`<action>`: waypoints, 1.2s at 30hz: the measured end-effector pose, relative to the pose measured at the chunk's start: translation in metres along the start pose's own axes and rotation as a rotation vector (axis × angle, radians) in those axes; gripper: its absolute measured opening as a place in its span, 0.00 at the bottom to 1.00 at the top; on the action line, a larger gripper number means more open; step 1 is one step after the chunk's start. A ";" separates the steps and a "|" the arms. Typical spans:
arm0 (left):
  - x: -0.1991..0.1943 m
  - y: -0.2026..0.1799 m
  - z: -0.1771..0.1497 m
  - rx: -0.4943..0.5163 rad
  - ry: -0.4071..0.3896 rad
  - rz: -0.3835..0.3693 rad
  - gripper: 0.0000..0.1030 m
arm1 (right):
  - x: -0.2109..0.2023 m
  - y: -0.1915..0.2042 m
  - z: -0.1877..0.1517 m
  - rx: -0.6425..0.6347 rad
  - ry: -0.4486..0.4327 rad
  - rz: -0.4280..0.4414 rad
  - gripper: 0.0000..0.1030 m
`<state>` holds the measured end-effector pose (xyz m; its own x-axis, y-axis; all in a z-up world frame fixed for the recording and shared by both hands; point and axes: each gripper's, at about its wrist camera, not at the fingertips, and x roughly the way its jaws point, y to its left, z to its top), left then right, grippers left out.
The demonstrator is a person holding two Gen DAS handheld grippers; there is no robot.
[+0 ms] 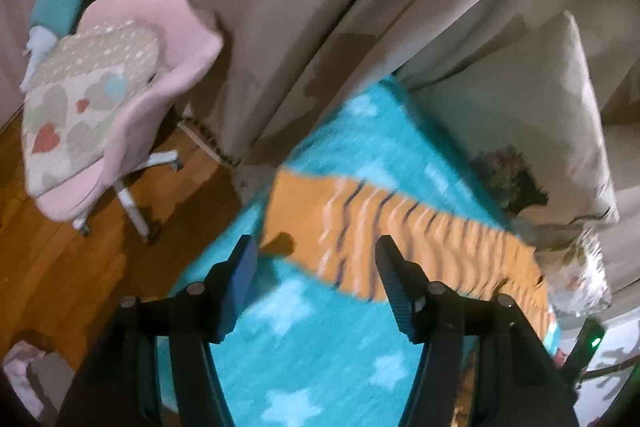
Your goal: Fold small clothes
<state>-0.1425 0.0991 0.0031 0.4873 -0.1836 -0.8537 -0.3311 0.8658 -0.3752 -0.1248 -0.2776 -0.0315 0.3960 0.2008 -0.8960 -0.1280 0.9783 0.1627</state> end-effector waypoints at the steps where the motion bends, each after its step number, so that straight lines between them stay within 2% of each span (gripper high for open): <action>1: -0.002 0.007 -0.010 -0.005 0.004 0.012 0.59 | 0.007 0.021 0.003 -0.059 0.014 0.024 0.54; 4: -0.008 0.028 -0.037 -0.027 0.010 0.034 0.60 | 0.028 0.090 0.002 -0.254 0.049 0.059 0.58; 8: -0.022 0.058 -0.076 -0.084 0.018 0.039 0.61 | 0.064 0.177 -0.010 -0.471 0.071 0.068 0.58; 12: -0.033 0.084 -0.109 -0.148 0.019 0.055 0.64 | 0.100 0.254 -0.024 -0.662 0.046 0.009 0.58; 16: -0.045 0.104 -0.133 -0.201 0.014 0.063 0.64 | 0.126 0.300 -0.026 -0.761 -0.005 -0.069 0.58; 19: -0.053 0.113 -0.147 -0.230 0.004 0.061 0.64 | 0.137 0.323 -0.017 -0.780 -0.071 -0.128 0.58; 20: -0.055 0.116 -0.151 -0.239 0.005 0.060 0.64 | 0.141 0.328 -0.013 -0.773 -0.076 -0.137 0.53; 21: -0.055 0.117 -0.153 -0.241 0.008 0.059 0.64 | 0.143 0.330 -0.008 -0.759 -0.066 -0.122 0.43; 22: -0.055 0.116 -0.153 -0.240 0.012 0.060 0.64 | 0.146 0.331 -0.004 -0.734 -0.037 -0.082 0.22; 23: -0.053 0.115 -0.153 -0.236 0.016 0.061 0.64 | 0.145 0.330 0.000 -0.705 -0.016 -0.057 0.10; 25: -0.050 0.107 -0.151 -0.218 0.020 0.057 0.64 | 0.133 0.323 0.006 -0.659 -0.037 -0.060 0.08; 30: -0.032 0.063 -0.145 -0.157 0.043 0.014 0.64 | 0.070 0.278 0.028 -0.473 -0.116 0.051 0.08; 34: -0.018 0.011 -0.146 -0.069 0.063 -0.033 0.64 | 0.016 0.202 0.049 -0.257 -0.165 0.115 0.08; 36: -0.013 -0.015 -0.149 -0.028 0.071 -0.054 0.64 | -0.012 0.148 0.056 -0.136 -0.194 0.125 0.08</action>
<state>-0.2642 0.0187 -0.0337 0.4469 -0.2626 -0.8552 -0.3289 0.8408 -0.4300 -0.0974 -0.1322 0.0269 0.5344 0.3385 -0.7745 -0.3027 0.9322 0.1985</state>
